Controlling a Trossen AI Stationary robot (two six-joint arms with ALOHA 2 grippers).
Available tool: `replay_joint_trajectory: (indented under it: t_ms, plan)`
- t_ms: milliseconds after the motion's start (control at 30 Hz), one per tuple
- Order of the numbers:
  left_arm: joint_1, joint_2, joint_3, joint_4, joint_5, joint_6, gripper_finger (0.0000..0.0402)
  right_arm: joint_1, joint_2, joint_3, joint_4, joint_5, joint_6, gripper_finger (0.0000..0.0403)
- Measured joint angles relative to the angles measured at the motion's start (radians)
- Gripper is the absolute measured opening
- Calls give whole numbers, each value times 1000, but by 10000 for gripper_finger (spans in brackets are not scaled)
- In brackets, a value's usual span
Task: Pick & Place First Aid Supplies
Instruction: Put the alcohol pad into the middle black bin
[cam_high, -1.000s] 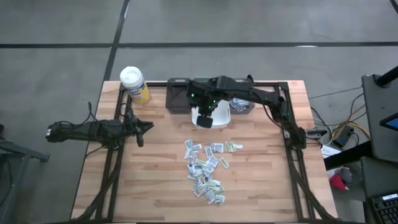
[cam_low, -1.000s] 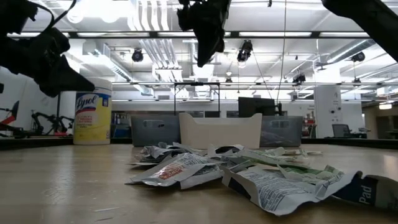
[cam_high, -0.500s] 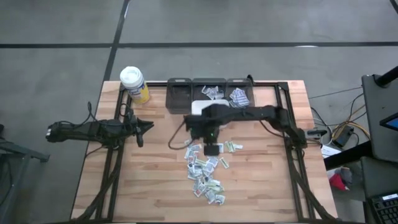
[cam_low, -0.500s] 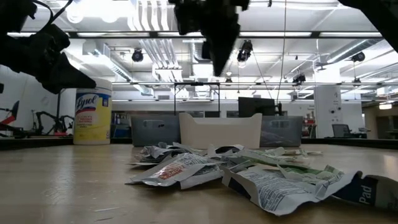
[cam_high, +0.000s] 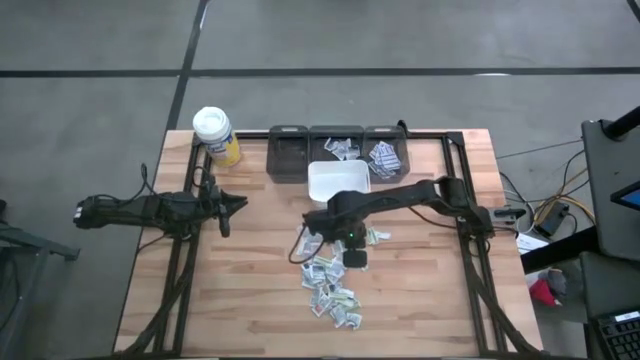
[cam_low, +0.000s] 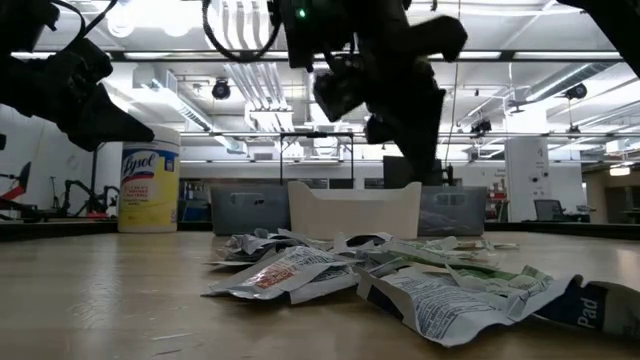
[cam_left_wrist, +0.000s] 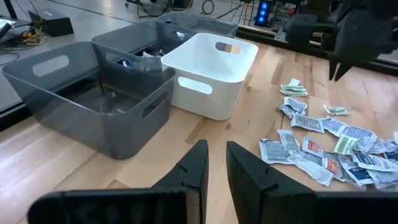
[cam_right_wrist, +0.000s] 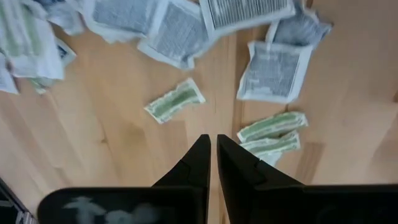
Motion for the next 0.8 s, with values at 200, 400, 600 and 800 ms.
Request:
replay_joint_trajectory:
  t_ms: [200,400,600,800]
  plan:
    - [0,0,0,0,1,-1,53,0,0,-81,7,23,-29,27]
    - [0,0,0,6,1,-1,53,-7,0,-121,70,24,-80,27]
    - [0,0,0,46,2,-2,53,-36,-29,-161,197,26,-86,27]
    - [0,0,0,52,2,-2,53,-69,-86,-235,219,65,-78,27]
